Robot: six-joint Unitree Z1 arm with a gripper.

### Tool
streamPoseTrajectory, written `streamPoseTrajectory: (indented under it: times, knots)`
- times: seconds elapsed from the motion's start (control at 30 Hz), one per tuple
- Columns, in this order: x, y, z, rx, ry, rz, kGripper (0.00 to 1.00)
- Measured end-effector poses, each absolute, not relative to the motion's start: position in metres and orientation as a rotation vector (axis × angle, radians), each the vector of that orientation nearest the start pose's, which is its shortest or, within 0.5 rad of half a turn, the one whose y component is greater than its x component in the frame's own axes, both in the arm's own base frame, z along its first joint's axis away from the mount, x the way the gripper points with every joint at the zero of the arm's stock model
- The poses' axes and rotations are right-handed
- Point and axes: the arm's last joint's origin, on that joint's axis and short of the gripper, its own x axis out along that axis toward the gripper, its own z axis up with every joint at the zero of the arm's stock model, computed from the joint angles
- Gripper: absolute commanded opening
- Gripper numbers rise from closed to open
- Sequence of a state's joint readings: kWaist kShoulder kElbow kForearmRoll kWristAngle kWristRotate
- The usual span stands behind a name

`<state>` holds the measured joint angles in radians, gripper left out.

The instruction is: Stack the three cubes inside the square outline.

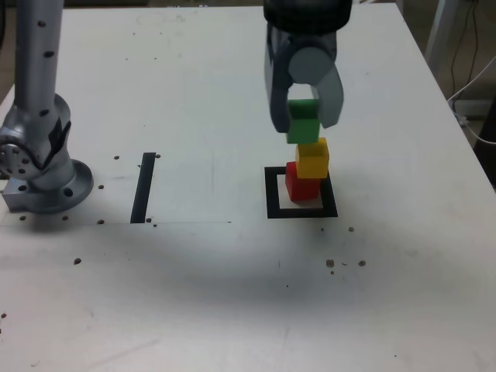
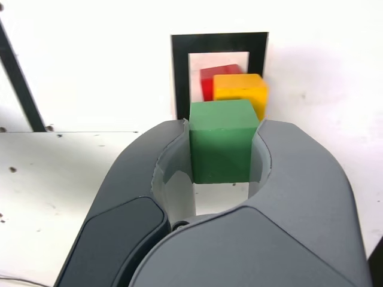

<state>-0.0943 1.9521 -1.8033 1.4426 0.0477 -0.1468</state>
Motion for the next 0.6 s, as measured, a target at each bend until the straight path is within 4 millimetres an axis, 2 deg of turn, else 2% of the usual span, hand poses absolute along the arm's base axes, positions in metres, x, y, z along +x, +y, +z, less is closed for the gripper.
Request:
streamPoseTrajectory:
  times: [0.6]
  knots:
    - [0.359,-0.029,0.321,-0.005,1.566,0.085,0.08]
